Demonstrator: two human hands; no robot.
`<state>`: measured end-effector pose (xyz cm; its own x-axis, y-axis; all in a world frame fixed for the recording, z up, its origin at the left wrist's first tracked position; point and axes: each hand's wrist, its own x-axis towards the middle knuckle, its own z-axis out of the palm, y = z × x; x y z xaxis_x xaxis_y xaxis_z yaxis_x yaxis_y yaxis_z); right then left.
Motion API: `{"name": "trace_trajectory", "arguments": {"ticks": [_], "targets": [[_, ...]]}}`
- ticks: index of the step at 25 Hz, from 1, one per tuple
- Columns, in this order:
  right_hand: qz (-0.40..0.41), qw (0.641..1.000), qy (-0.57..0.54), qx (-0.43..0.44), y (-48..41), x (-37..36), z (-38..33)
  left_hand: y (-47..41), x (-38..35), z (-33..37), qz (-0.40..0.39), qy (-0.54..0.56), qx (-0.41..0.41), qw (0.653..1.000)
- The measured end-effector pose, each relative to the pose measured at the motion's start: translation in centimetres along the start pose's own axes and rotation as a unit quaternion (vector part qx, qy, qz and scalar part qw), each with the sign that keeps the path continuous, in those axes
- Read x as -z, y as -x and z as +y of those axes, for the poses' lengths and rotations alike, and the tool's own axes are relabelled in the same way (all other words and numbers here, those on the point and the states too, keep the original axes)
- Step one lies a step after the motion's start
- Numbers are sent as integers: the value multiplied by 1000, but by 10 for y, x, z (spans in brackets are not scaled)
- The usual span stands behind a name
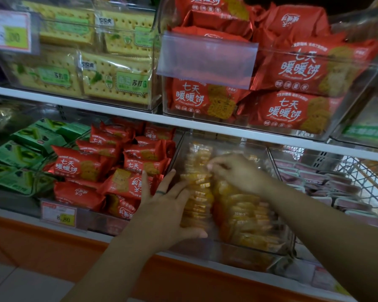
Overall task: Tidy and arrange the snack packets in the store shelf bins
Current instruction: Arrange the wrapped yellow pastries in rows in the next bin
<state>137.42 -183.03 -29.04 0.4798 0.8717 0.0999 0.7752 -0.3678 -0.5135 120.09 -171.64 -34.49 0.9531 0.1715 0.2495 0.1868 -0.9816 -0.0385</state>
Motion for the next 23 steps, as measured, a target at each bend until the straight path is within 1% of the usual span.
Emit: {"name": "trace_trajectory", "arguments": {"ticks": [1,2,3,5,7,9,11,13,15,18,19,20,21,23], "targets": [[33,998,45,-2,-2,4,6,0,-1,0,1,1,1,1000],[33,996,85,-12,-3,5,10,-1,-3,-1,18,0,-3,1000],[9,993,112,-26,-5,2,12,-1,-6,-2,25,-3,-8,1000],[-35,991,125,-37,-7,-5,14,-2,-9,-1,34,-15,-8,999],[-29,989,142,-15,-7,-8,11,-2,-11,-1,46,-15,-8,999],[-11,977,210,24,-7,-10,5,-2,-12,-2,44,-10,-5,999],[-26,964,259,52,-10,-13,0,-2,-14,-2,47,-5,-5,999],[-54,967,240,62,-15,-14,-3,-2,-15,-2,40,-4,2,999],[-56,975,206,65,-18,-9,-4,-1,-16,-2,38,1,10,999],[10,995,91,33,-15,-2,-6,-1,-15,-3,33,-1,7,999],[26,998,53,25,-13,-3,-7,-1,-15,-3,34,1,7,999],[25,999,32,24,-11,-5,-8,-1,-14,-2,34,2,7,999],[6,999,33,25,-9,-11,-9,-2,-14,-2,37,2,4,999],[-58,996,64,27,-5,-23,-7,-2,-15,-2,40,6,2,999]]}}
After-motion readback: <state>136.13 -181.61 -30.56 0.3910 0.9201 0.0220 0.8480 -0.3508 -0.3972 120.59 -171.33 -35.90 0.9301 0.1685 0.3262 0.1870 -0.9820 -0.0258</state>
